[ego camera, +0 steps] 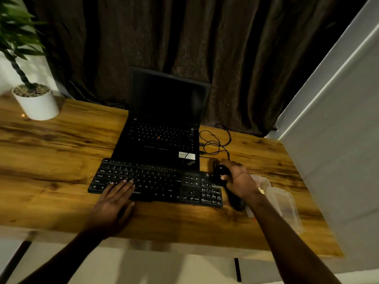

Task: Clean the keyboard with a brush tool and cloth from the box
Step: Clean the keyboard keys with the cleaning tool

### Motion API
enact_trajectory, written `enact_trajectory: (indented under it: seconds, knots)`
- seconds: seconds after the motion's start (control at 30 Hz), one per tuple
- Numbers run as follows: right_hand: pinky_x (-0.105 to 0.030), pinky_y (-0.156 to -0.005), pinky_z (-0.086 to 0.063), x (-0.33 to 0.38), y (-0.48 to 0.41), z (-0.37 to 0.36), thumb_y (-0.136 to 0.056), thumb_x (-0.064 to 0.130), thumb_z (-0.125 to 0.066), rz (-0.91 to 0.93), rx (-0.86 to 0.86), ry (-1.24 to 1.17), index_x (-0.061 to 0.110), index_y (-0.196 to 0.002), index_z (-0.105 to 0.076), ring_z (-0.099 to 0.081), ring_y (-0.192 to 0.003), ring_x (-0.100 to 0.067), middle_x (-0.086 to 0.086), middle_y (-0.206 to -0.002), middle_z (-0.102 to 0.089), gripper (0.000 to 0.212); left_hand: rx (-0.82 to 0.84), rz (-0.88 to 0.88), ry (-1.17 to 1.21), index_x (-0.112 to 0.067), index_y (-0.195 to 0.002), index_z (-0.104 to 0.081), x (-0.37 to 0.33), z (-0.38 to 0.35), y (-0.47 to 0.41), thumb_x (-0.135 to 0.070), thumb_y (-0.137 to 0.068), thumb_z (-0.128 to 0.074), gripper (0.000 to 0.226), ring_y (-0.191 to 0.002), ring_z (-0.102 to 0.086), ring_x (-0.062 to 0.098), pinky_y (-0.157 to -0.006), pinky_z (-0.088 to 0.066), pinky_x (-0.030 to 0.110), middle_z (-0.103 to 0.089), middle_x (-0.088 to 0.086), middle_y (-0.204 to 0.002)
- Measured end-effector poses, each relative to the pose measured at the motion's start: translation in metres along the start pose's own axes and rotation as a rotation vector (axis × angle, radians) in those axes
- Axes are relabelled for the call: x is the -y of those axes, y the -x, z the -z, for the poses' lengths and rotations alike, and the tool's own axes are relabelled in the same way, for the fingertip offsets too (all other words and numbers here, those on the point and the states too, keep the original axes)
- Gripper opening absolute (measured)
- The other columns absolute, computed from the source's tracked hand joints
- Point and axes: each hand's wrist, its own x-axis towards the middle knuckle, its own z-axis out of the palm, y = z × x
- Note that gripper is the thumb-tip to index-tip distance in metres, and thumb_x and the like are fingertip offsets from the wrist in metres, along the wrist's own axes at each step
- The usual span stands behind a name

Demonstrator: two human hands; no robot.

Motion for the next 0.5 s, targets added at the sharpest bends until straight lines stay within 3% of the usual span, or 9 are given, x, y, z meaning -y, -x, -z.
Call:
enact_trajectory:
  seconds: [0.1, 0.17, 0.23, 0.33, 0.5]
  knots:
    - [-0.041, -0.096, -0.046, 0.016, -0.001, -0.007, -0.094, 0.012, -0.058, 0.051, 0.006, -0.051, 0.031, -0.138, -0.049, -0.042, -0.109, -0.021, -0.005, -0.116, -0.040, 0.048, 0.004, 0.000, -0.005, -0.009, -0.143, -0.053, -0.001, 0.002, -0.001, -0.051, -0.104, -0.021, 0.066, -0.142, -0.041, 0.022, -0.120, -0.022, 0.045, -0.049, 0.007, -0.151]
    - [-0.039, -0.090, -0.050, 0.017, -0.002, -0.006, -0.094, 0.010, -0.059, 0.045, 0.009, -0.060, 0.029, -0.136, -0.051, -0.045, -0.105, -0.020, -0.002, -0.111, -0.039, 0.047, 0.008, -0.002, -0.007, -0.009, -0.143, -0.053, -0.001, 0.002, -0.001, -0.050, -0.104, -0.022, 0.065, -0.143, -0.041, 0.022, -0.119, -0.024, 0.046, -0.049, 0.007, -0.151]
    - [-0.035, -0.088, -0.050, 0.007, -0.002, -0.002, -0.094, 0.011, -0.059, 0.023, 0.024, -0.022, 0.031, -0.137, -0.049, -0.046, -0.105, -0.019, -0.004, -0.115, -0.042, 0.048, 0.010, -0.001, -0.006, -0.009, -0.144, -0.052, 0.000, 0.002, -0.001, -0.048, -0.103, -0.026, 0.062, -0.144, -0.039, 0.021, -0.119, -0.025, 0.048, -0.048, 0.007, -0.152]
    - [-0.045, -0.092, -0.054, -0.009, -0.001, 0.002, -0.089, 0.015, -0.062, -0.019, 0.029, 0.048, 0.038, -0.137, -0.043, -0.052, -0.110, -0.025, -0.011, -0.124, -0.051, 0.056, 0.010, -0.001, -0.013, -0.010, -0.146, -0.049, 0.001, 0.001, 0.001, -0.046, -0.101, -0.033, 0.060, -0.145, -0.036, 0.019, -0.120, -0.023, 0.047, -0.045, 0.006, -0.154]
    - [-0.044, -0.094, -0.053, 0.017, 0.001, -0.008, -0.093, 0.020, -0.060, -0.023, 0.034, 0.058, 0.037, -0.142, -0.041, -0.051, -0.114, -0.028, -0.011, -0.126, -0.045, 0.055, 0.001, 0.002, -0.010, -0.011, -0.145, -0.051, 0.001, -0.001, 0.001, -0.045, -0.100, -0.035, 0.059, -0.144, -0.038, 0.019, -0.122, -0.019, 0.043, -0.047, 0.005, -0.152]
